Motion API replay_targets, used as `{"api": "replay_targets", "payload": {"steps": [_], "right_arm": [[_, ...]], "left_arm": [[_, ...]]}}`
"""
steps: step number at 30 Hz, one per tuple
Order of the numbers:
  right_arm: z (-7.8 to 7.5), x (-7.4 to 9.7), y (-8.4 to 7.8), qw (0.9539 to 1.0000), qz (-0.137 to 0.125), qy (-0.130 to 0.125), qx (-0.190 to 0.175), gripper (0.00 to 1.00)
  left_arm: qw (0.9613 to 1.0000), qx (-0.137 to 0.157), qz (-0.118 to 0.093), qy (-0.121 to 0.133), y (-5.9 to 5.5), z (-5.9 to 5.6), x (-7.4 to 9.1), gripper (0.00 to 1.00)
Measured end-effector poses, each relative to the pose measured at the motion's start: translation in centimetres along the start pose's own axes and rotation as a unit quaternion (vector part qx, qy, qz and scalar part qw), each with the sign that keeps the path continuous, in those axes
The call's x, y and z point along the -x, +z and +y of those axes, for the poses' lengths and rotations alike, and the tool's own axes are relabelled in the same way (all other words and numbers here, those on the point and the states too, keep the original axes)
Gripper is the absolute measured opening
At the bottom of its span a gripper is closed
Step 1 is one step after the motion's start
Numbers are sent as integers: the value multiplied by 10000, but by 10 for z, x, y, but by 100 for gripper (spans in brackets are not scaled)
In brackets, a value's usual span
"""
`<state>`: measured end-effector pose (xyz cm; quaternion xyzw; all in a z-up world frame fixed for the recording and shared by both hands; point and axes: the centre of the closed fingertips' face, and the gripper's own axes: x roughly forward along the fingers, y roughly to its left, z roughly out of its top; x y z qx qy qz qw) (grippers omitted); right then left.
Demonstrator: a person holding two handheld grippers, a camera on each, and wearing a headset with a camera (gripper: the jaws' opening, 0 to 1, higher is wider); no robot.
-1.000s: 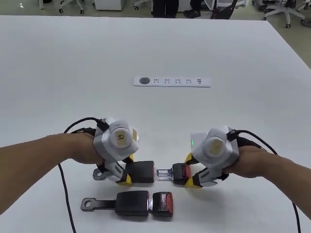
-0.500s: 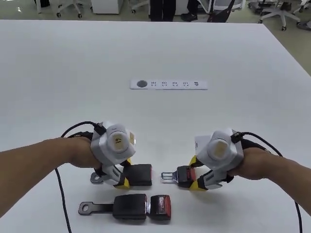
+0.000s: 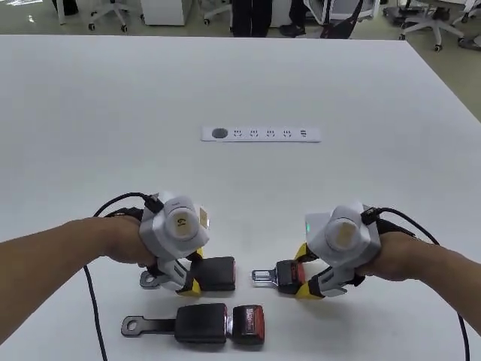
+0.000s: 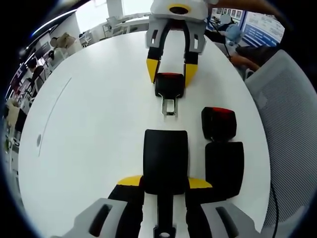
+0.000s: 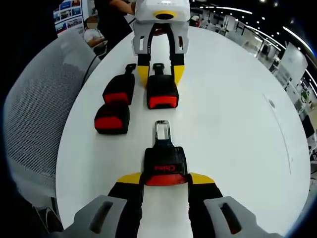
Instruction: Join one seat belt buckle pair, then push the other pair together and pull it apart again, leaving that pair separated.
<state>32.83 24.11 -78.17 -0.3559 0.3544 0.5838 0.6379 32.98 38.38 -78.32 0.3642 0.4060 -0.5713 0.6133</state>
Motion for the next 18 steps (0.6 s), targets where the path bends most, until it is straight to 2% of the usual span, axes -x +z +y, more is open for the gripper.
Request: {"api": "replay_targets", "payload": {"steps": [9, 15, 18], "right_arm": [[-3, -1, 0, 10000, -12, -50, 22, 38], [-2, 1, 3, 9999, -29, -117, 42, 43], [-3, 2, 5, 9998, -67, -163, 15, 45]], "left_arm": [[9999, -49, 14, 101, 0, 3, 0, 36], [9998, -76, 96, 156, -8, 3, 5, 37], [9998, 1, 12, 209, -10, 5, 10, 37]]}}
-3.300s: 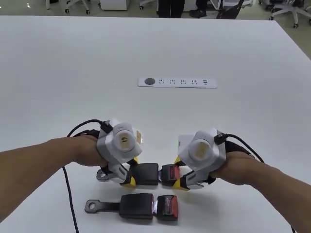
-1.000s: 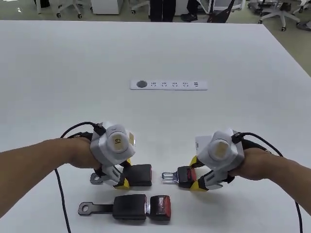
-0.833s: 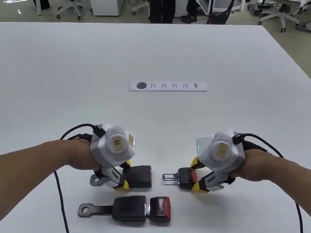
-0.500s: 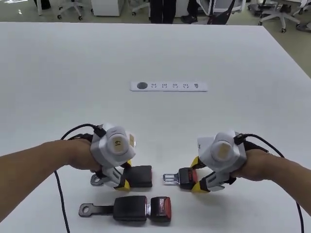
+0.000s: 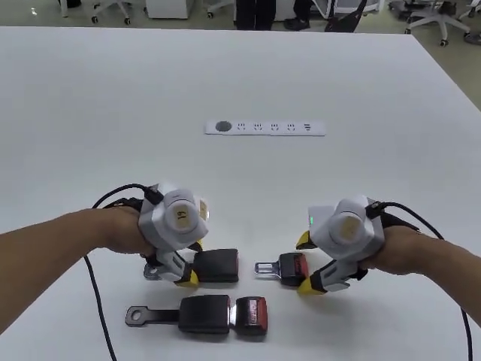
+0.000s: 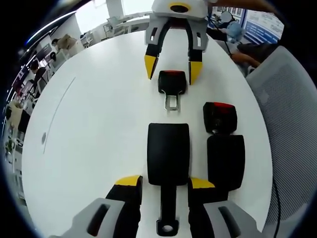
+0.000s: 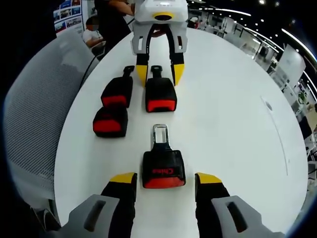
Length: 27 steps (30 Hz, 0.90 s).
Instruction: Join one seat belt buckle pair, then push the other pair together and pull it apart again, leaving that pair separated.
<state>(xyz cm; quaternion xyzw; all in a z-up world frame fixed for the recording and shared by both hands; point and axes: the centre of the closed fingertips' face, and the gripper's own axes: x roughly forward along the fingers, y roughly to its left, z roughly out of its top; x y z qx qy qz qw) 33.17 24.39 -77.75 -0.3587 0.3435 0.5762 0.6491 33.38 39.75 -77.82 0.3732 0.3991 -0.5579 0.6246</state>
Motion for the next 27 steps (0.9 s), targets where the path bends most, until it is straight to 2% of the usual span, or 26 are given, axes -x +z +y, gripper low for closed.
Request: {"api": "replay_targets", "payload": {"steps": [2, 9, 14, 17, 19, 24, 27], "right_arm": [[1, 2, 2, 10000, -9, -28, 55, 46], [2, 11, 5, 9998, -100, -144, 52, 52], [1, 20, 2, 9996, -109, -249, -51, 57], [2, 27, 1, 9993, -136, -315, -151, 59], [3, 30, 0, 9992, -135, -350, -163, 61], [7, 37, -5, 9983, -187, -452, -306, 63], [10, 41, -7, 9976, -240, -498, -422, 64]], "left_arm": [[9999, 101, -61, 25, -4, 4, 2, 37], [9995, 267, -148, 60, -6, 1, 14, 41], [9982, 483, -323, 156, -9, 2, 19, 44], [9972, 595, -405, 213, -11, 0, 25, 47], [9973, 572, -396, 256, -14, -3, 27, 47], [9955, 781, -437, 320, -23, -12, 37, 53], [9931, 991, -532, 346, -30, -17, 42, 56]]}}
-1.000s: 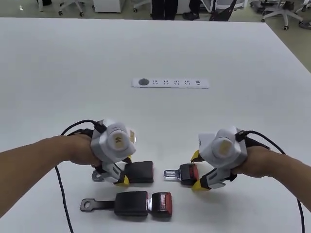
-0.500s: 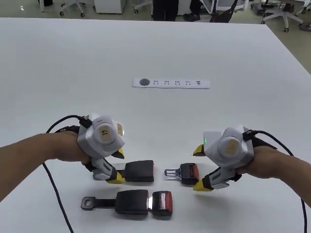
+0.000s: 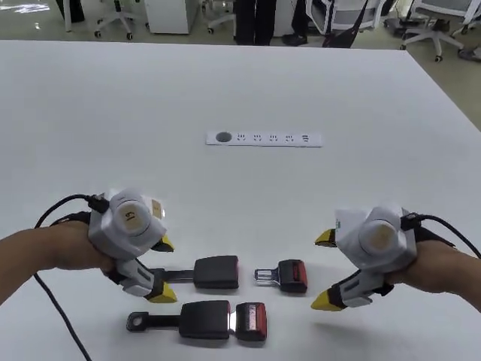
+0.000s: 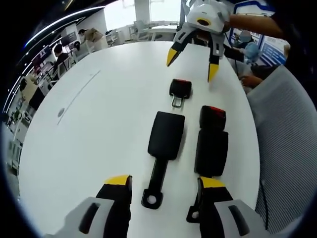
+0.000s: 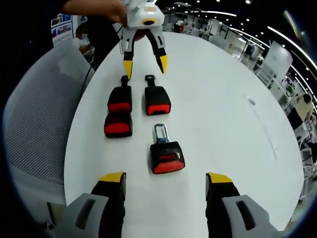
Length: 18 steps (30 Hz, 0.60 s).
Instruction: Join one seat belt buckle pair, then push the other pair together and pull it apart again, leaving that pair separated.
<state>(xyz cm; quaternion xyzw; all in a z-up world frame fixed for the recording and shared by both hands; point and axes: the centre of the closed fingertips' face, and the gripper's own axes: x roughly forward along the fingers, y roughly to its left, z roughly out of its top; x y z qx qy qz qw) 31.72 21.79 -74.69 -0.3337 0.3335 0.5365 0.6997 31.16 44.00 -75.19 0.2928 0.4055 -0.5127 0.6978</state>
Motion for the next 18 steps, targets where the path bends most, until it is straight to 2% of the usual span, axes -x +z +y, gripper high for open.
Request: {"api": "replay_targets", "payload": {"steps": [3, 8, 12, 18], "right_arm": [[3, 2, -2, 9999, -50, -45, -95, 66], [11, 6, -5, 9992, -188, -112, -322, 69], [16, 10, -6, 9981, -308, -178, -494, 71], [22, 15, -2, 9957, -550, -322, -670, 76]], "left_arm": [[9998, 137, -88, 62, -4, -3, 7, 57], [9979, 431, -431, 207, -10, -5, 17, 61], [9934, 776, -784, 316, -11, -9, 26, 65], [9869, 1012, -1170, 465, -17, -18, 32, 71]]}}
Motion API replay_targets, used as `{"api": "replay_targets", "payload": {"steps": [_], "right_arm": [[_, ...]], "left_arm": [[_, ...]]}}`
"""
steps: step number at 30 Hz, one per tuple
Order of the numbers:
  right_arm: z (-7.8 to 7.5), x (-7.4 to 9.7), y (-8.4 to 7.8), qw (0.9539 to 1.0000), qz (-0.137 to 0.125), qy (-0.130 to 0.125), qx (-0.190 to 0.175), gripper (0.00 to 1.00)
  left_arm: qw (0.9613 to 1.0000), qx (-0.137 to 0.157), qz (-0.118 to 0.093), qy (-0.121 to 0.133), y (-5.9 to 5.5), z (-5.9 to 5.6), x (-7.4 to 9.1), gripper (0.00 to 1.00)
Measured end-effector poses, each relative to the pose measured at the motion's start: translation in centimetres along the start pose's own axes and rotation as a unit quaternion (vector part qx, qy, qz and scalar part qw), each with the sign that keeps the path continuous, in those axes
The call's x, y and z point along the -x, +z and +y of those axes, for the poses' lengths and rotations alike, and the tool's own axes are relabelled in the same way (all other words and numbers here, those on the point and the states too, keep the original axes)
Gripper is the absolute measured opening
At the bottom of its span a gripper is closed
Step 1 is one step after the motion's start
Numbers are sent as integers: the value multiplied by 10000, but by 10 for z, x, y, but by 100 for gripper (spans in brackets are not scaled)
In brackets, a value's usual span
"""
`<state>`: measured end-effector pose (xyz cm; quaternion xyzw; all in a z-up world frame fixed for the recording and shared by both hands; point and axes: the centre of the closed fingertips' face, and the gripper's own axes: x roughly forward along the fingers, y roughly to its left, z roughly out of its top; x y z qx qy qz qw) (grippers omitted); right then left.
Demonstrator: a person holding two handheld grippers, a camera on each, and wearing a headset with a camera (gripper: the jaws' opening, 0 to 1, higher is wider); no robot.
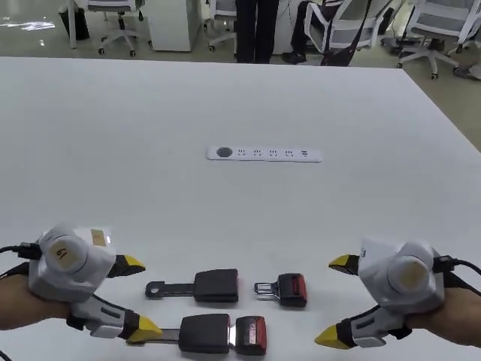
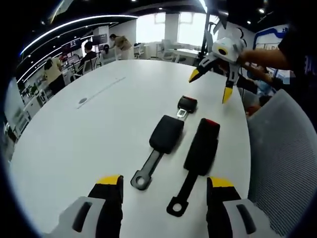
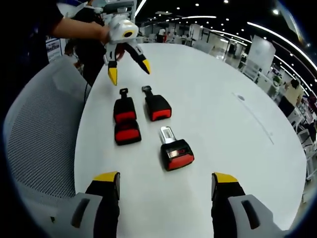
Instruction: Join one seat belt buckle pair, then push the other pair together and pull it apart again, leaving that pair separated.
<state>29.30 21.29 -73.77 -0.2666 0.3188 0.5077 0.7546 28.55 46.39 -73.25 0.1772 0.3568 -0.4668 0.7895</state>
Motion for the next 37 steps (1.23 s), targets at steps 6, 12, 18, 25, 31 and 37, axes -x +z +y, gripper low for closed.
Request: {"api": "replay_targets", "payload": {"steps": [6, 12, 18, 25, 31, 37], "right_arm": [[13, 1, 1, 9994, -255, -119, -206, 81], [16, -2, 0, 9971, -539, -294, -443, 88], [23, -1, 1, 9956, -664, -371, -546, 96], [30, -5, 1, 9932, -861, -419, -663, 99], [37, -2, 2, 9919, -937, -446, -731, 99], [41, 0, 4, 9913, -990, -432, -756, 99]], "left_arm": [[9990, 117, -382, 207, -3, -3, 6, 76], [9957, 174, -791, 444, -2, -9, 10, 83], [9926, 297, -1033, 569, -6, -16, 7, 94], [9908, 381, -1173, 553, -7, -23, 1, 100], [9908, 306, -1201, 551, -3, -27, -2, 100], [9901, 302, -1241, 580, -1, -27, -2, 100]]}}
